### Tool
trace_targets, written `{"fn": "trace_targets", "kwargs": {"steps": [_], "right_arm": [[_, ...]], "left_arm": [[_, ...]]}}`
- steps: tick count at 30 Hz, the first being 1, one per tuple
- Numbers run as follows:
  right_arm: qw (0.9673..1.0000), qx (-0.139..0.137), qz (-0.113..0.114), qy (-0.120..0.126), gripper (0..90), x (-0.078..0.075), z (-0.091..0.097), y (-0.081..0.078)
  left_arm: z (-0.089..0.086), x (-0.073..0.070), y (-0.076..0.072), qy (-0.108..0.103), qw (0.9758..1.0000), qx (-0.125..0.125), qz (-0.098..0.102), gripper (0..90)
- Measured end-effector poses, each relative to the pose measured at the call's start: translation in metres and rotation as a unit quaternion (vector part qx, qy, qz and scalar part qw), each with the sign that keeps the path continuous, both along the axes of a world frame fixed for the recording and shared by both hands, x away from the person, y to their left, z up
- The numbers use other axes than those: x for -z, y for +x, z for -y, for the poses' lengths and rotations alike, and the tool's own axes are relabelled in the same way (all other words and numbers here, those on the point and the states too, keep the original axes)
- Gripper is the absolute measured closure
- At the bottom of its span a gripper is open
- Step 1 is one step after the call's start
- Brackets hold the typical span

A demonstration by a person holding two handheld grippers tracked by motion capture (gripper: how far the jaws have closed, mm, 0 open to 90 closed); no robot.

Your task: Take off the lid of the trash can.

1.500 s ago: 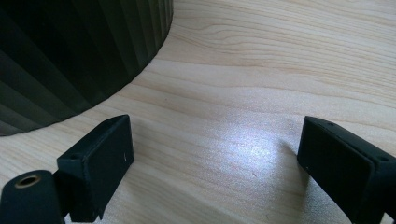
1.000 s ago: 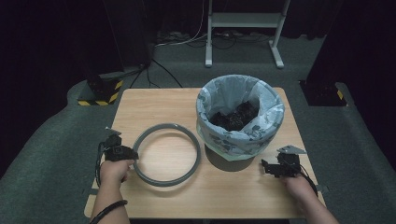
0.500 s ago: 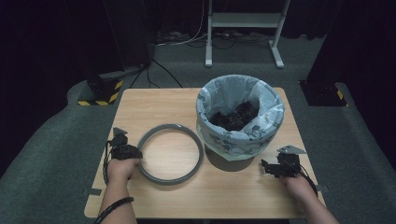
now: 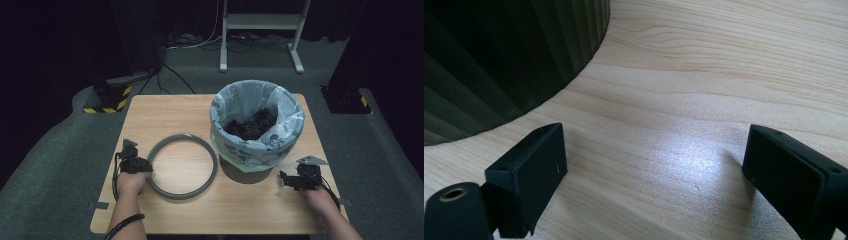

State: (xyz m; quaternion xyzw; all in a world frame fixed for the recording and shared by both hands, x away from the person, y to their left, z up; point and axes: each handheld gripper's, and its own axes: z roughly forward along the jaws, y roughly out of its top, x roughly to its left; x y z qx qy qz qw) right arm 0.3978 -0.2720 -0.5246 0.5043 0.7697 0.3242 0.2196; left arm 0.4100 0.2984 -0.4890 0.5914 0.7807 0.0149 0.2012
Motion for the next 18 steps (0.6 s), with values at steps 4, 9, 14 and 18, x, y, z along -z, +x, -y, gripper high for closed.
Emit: {"fn": "trace_targets", "kwargs": {"steps": [4,9,14,18], "right_arm": [[1.0000,0.000,0.001,0.001,10.1,0.0001,0.0000,0.0000],[1.0000,-0.002,0.001,-0.001,10.1,0.0000,-0.0001,0.0001],[1.0000,-0.002,0.000,0.000,10.1,0.0000,0.0000,0.0000],[1.0000,-0.002,0.000,0.000,10.1,0.0000,0.0000,-0.0001]], "left_arm": [[0.0006,0.0005,-0.0001,0.001,1.0000,0.006,-0.003,75.1],[0.0022,0.0006,-0.0004,0.002,0.9999,-0.006,0.009,71.8],[0.0021,-0.0021,-0.0034,0.018,0.9996,-0.007,0.022,59.4],[0.0026,-0.0063,-0.0076,0.048,0.9982,0.003,0.036,47.8]]}}
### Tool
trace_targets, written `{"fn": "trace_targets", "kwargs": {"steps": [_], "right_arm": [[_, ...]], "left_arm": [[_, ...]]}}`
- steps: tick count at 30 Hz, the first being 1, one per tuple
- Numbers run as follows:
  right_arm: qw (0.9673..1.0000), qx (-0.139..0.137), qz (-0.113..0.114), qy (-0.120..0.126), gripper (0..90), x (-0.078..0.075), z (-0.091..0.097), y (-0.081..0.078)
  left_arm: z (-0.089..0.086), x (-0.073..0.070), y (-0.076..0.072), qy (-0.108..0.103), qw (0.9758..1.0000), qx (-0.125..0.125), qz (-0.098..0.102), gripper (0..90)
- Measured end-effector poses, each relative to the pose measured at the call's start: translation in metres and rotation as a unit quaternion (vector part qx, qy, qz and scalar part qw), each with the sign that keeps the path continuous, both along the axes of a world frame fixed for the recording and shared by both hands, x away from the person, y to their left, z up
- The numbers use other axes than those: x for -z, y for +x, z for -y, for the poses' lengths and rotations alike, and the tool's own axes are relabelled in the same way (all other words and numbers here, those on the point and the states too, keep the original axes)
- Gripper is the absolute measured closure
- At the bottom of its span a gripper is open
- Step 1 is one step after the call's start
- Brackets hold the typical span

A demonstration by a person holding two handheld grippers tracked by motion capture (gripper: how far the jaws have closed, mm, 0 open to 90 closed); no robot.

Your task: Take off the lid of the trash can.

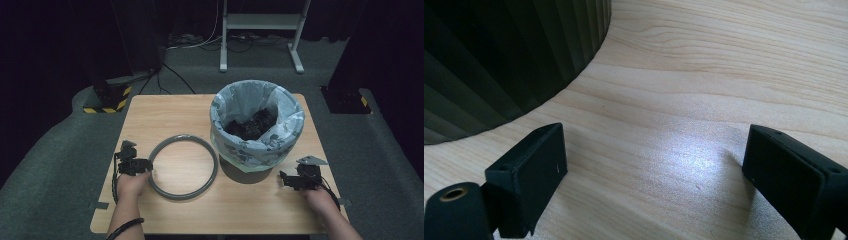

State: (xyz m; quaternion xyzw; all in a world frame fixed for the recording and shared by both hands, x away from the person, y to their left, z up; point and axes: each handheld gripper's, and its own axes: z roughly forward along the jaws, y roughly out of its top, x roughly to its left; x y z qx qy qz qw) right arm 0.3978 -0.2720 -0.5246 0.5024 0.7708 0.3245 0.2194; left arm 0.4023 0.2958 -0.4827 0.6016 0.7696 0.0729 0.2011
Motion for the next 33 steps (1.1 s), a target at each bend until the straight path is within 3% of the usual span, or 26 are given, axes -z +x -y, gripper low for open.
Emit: {"fn": "trace_targets", "kwargs": {"steps": [1,3,5,10,13,14,15,18,19,20,23,24,27,29,30,31,32,33], "right_arm": [[1.0000,0.000,0.000,0.000,10.1,0.000,0.000,0.000],[1.0000,0.001,-0.001,0.001,10.1,0.000,0.000,0.000],[1.0000,0.000,0.000,0.000,10.1,0.000,0.000,0.000],[1.0000,0.000,0.000,0.000,10.2,0.000,0.000,0.000],[1.0000,0.000,0.000,0.000,10.2,0.000,0.000,0.000],[1.0000,0.000,0.000,0.000,10.2,0.000,0.000,0.000],[1.0000,0.000,0.000,0.000,10.2,0.000,0.000,0.000],[1.0000,0.001,-0.001,0.001,10.1,0.000,0.000,0.000],[1.0000,0.001,-0.001,0.001,10.1,0.000,0.000,0.000],[1.0000,0.001,-0.001,0.001,10.1,0.000,0.000,0.000],[1.0000,0.002,-0.001,0.001,10.2,0.000,0.000,0.000],[1.0000,0.002,-0.001,0.001,10.2,0.000,0.000,0.000],[1.0000,0.002,0.000,0.000,10.1,0.000,0.000,0.000],[1.0000,0.002,0.000,0.000,10.1,0.000,0.000,0.000],[1.0000,0.002,0.000,0.000,10.2,0.000,0.000,0.000],[1.0000,0.002,0.000,0.000,10.1,0.000,0.000,0.000],[1.0000,0.002,0.000,0.000,10.1,0.000,0.000,0.000],[1.0000,0.002,0.001,-0.001,10.2,0.000,0.000,0.000]], "left_arm": [[0.000,0.000,0.000,0.000,1.0000,0.000,0.000,45.7],[0.004,-0.001,-0.002,0.027,0.9995,0.018,0.002,41.8],[0.007,-0.001,-0.004,0.037,0.9989,0.026,0.008,38.3],[0.010,-0.004,-0.008,0.040,0.9979,0.036,0.036,33.7],[0.016,-0.006,-0.012,0.033,0.9953,0.056,0.072,31.7],[0.022,-0.008,-0.015,0.031,0.9926,0.069,0.095,29.7],[0.022,-0.008,-0.015,0.031,0.9926,0.069,0.095,28.2],[0.034,-0.010,-0.019,0.038,0.9862,0.094,0.131,25.0],[0.041,-0.010,-0.021,0.043,0.9819,0.114,0.145,24.9],[0.041,-0.010,-0.021,0.043,0.9819,0.114,0.145,24.7],[0.051,-0.008,-0.025,0.047,0.9768,0.140,0.155,22.5],[0.051,-0.008,-0.025,0.047,0.9768,0.140,0.155,21.8],[0.057,-0.008,-0.028,0.032,0.9737,0.147,0.171,19.7],[0.063,-0.010,-0.030,0.020,0.9700,0.155,0.186,18.1],[0.069,-0.011,-0.031,0.014,0.9663,0.166,0.197,18.0],[0.073,-0.011,-0.032,0.012,0.9645,0.171,0.201,17.5],[0.073,-0.011,-0.032,0.012,0.9645,0.171,0.201,16.9],[0.078,-0.011,-0.034,0.009,0.9617,0.177,0.209,16.8]]}}
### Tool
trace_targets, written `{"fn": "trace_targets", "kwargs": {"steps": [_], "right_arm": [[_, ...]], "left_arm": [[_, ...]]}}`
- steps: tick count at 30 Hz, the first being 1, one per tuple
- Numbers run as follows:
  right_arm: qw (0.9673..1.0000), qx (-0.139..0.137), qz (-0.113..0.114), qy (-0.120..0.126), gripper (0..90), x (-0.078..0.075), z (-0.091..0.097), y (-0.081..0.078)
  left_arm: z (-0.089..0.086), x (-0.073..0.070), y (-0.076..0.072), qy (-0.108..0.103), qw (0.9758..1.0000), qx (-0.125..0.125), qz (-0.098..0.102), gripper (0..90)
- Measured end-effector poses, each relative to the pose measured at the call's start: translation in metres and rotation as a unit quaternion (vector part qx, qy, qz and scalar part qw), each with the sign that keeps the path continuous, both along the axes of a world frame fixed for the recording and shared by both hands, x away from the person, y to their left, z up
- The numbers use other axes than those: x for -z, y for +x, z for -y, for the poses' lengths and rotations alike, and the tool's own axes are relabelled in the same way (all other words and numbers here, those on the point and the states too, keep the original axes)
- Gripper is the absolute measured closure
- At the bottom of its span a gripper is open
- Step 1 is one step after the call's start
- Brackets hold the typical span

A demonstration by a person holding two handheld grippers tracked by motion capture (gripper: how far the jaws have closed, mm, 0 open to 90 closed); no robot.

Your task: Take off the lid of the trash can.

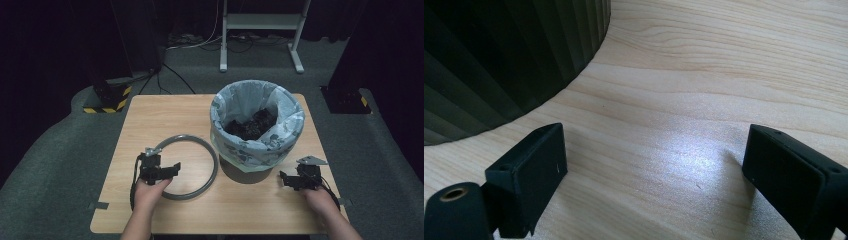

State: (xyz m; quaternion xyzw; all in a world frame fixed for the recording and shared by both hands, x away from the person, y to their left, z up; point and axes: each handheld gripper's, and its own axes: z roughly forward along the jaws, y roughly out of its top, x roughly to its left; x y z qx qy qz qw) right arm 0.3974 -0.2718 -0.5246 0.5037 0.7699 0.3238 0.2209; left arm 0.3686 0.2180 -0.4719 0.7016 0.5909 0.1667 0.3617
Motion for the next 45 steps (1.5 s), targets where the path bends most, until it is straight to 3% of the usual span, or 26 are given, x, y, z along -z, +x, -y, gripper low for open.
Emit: {"fn": "trace_targets", "kwargs": {"steps": [5,7,9,15,16,18,24,25,26,27,29,30,31,34,38,42,44,45], "right_arm": [[1.0000,0.000,0.000,0.001,10.2,0.000,0.000,0.000],[1.0000,0.000,0.000,0.000,10.1,0.000,0.000,0.000],[1.0000,0.001,0.000,0.000,10.1,0.000,0.000,0.000],[0.9997,0.026,0.000,0.001,11.0,0.000,0.003,0.000],[0.9995,0.031,0.000,0.000,12.1,-0.001,0.004,-0.001],[0.9992,0.040,-0.002,-0.005,13.3,-0.003,0.005,-0.001],[0.9980,0.044,0.046,0.004,13.3,-0.016,0.009,-0.014],[0.9980,0.044,0.046,0.004,13.3,-0.016,0.009,-0.014],[0.9968,0.045,0.065,0.009,13.4,-0.021,0.009,-0.018],[0.9968,0.045,0.065,0.009,13.4,-0.021,0.009,-0.018],[0.9938,0.058,0.093,0.017,13.6,-0.031,0.010,-0.022],[0.9938,0.058,0.093,0.017,13.6,-0.031,0.010,-0.022],[0.9916,0.063,0.109,0.031,13.6,-0.039,0.011,-0.025],[0.9891,0.063,0.127,0.039,13.6,-0.048,0.011,-0.027],[0.9827,0.050,0.170,0.052,13.8,-0.062,0.009,-0.033],[0.9780,0.046,0.195,0.059,13.8,-0.072,0.005,-0.037],[0.9734,0.047,0.217,0.057,13.8,-0.081,0.004,-0.038],[0.9734,0.047,0.217,0.057,13.8,-0.081,0.004,-0.038]], "left_arm": [[0.010,0.003,-0.004,-0.007,0.9997,0.016,0.017,17.3],[0.017,0.005,-0.005,0.009,0.9993,0.030,0.021,15.8],[0.019,0.006,-0.007,0.010,0.9991,0.034,0.023,14.9],[0.024,0.005,-0.013,0.010,0.9965,0.067,0.049,14.5],[0.025,0.004,-0.013,-0.008,0.9959,0.071,0.055,14.4],[0.027,0.003,-0.013,-0.023,0.9949,0.073,0.065,14.2],[0.035,-0.002,-0.011,-0.032,0.9916,0.086,0.091,14.2],[0.035,-0.003,-0.011,-0.029,0.9910,0.085,0.100,14.2],[0.038,-0.003,-0.011,-0.010,0.9899,0.089,0.110,14.6],[0.038,-0.003,-0.011,-0.010,0.9899,0.089,0.110,14.7],[0.040,-0.004,-0.011,-0.011,0.9883,0.100,0.115,14.8],[0.040,-0.005,-0.012,-0.016,0.9874,0.106,0.117,14.8],[0.041,-0.006,-0.013,-0.019,0.9861,0.109,0.124,14.7],[0.040,-0.009,-0.018,-0.026,0.9834,0.109,0.143,14.7],[0.034,-0.014,-0.021,-0.052,0.9834,0.093,0.146,14.4],[0.028,-0.020,-0.022,-0.069,0.9811,0.081,0.162,14.4],[0.024,-0.021,-0.023,-0.087,0.9801,0.071,0.164,14.7],[0.024,-0.021,-0.023,-0.087,0.9801,0.071,0.164,14.6]]}}
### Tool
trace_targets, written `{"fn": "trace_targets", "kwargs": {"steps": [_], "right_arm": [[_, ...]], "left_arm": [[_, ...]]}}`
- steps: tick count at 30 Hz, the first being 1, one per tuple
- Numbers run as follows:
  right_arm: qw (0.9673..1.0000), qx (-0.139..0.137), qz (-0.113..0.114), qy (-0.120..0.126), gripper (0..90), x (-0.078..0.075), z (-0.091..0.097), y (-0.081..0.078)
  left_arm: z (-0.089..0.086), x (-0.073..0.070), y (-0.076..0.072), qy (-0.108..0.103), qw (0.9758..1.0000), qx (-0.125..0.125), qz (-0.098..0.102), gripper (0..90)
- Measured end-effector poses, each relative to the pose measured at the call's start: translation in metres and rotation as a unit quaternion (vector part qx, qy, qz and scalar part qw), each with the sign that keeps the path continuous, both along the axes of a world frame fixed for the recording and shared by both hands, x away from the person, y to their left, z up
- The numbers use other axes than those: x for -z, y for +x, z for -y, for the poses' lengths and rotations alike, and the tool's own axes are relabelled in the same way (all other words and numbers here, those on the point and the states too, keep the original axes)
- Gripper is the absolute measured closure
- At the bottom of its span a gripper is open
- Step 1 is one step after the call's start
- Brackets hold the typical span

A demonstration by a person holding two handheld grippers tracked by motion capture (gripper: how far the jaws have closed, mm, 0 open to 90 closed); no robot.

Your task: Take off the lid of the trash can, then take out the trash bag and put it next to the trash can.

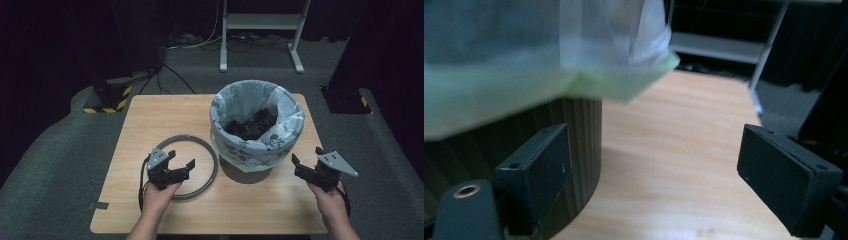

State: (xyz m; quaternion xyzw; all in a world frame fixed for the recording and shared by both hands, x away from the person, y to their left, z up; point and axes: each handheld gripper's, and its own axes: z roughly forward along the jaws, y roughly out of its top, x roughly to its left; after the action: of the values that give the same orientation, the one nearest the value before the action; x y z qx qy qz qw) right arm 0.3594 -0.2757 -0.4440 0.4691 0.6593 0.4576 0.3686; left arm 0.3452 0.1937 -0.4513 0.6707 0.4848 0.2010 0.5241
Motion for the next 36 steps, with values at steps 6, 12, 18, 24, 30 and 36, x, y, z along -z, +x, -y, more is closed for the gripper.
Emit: {"fn": "trace_targets", "kwargs": {"steps": [6,12,18,24,30,36], "right_arm": [[0.9991,-0.004,0.041,0.004,14.5,-0.015,-0.001,-0.006],[0.9972,0.003,0.070,0.026,14.4,-0.027,0.002,-0.011],[0.9951,0.001,0.098,0.016,14.0,-0.037,0.005,-0.015],[0.9921,-0.011,0.122,0.028,13.8,-0.049,0.006,-0.023],[0.9846,-0.032,0.168,0.036,13.8,-0.059,0.006,-0.036],[0.9826,-0.034,0.178,0.038,24.3,-0.074,-0.001,-0.042]], "left_arm": [[-0.003,-0.010,-0.006,-0.017,0.9992,-0.007,0.034,14.7],[-0.001,-0.019,-0.013,-0.036,0.9968,0.003,0.071,14.7],[0.002,-0.027,-0.019,-0.032,0.9954,-0.009,0.090,14.4],[0.011,-0.040,-0.030,-0.035,0.9913,0.004,0.127,15.0],[0.020,-0.049,-0.035,-0.043,0.9873,0.023,0.151,16.5],[0.030,-0.063,-0.030,-0.049,0.9855,0.025,0.161,16.8]]}}
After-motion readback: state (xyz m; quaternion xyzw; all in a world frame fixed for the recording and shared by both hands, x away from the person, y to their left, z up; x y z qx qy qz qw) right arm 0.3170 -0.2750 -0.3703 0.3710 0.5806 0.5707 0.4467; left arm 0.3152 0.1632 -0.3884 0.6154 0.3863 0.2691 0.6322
